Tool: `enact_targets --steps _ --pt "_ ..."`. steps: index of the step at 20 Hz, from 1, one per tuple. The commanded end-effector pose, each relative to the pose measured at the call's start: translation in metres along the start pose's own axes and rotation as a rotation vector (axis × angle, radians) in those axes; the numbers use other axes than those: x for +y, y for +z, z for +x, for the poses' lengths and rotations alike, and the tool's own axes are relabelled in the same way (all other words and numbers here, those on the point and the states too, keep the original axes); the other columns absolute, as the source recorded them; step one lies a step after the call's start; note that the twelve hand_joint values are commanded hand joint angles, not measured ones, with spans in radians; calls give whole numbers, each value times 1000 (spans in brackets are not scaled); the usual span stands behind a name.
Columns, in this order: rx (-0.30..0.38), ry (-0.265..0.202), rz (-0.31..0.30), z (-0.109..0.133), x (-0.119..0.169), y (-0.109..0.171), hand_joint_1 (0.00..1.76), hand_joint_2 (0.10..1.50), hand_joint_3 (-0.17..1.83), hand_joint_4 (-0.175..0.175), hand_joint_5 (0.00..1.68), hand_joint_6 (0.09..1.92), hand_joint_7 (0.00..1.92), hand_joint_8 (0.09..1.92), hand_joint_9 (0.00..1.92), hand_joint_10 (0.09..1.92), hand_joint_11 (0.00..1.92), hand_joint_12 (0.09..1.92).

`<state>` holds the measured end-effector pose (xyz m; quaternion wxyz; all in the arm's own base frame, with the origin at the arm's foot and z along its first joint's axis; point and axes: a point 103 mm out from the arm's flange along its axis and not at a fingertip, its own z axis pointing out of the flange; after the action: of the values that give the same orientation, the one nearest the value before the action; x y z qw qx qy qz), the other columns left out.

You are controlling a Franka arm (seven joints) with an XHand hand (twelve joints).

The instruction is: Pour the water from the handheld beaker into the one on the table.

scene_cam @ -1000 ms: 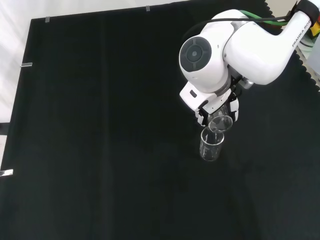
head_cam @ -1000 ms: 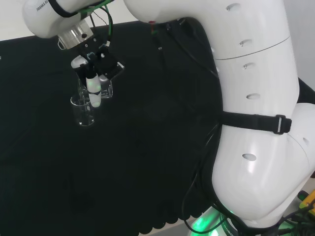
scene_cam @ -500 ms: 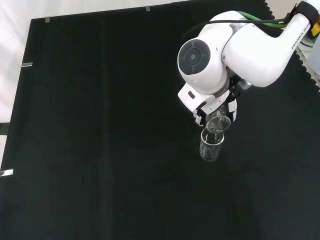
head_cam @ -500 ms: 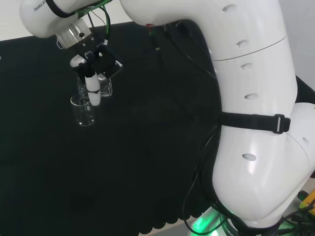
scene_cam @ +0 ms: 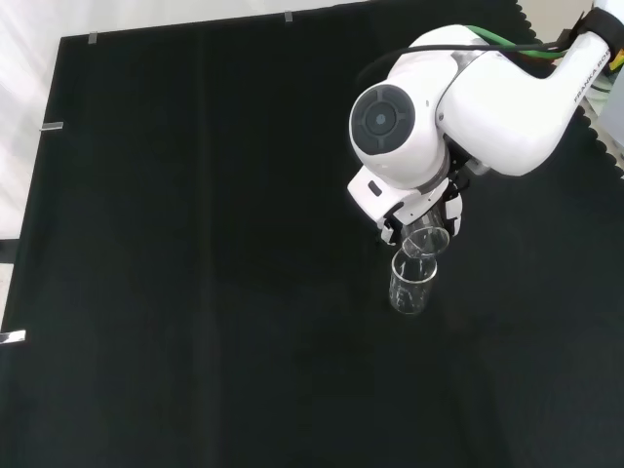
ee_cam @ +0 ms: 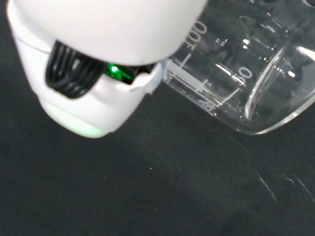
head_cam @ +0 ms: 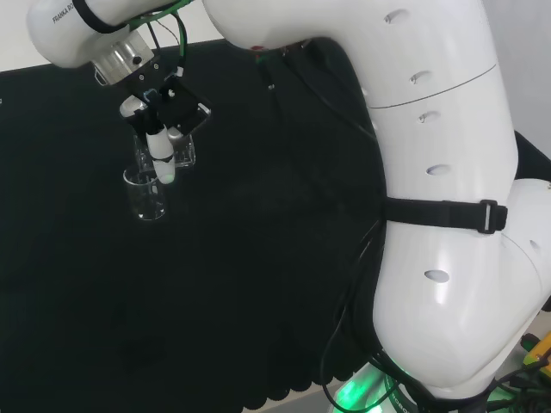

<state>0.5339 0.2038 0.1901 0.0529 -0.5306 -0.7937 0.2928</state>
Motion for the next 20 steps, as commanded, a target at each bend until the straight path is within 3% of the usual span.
enact_targets --steps 1,20 --pt "-17 6 9 3 0 -1 1330 506 862 -175 1350 586 1418 549 1686 439 1302 674" --pt "-57 29 26 -1 -2 -2 1330 507 861 -175 1349 589 1416 552 1681 449 1300 672"
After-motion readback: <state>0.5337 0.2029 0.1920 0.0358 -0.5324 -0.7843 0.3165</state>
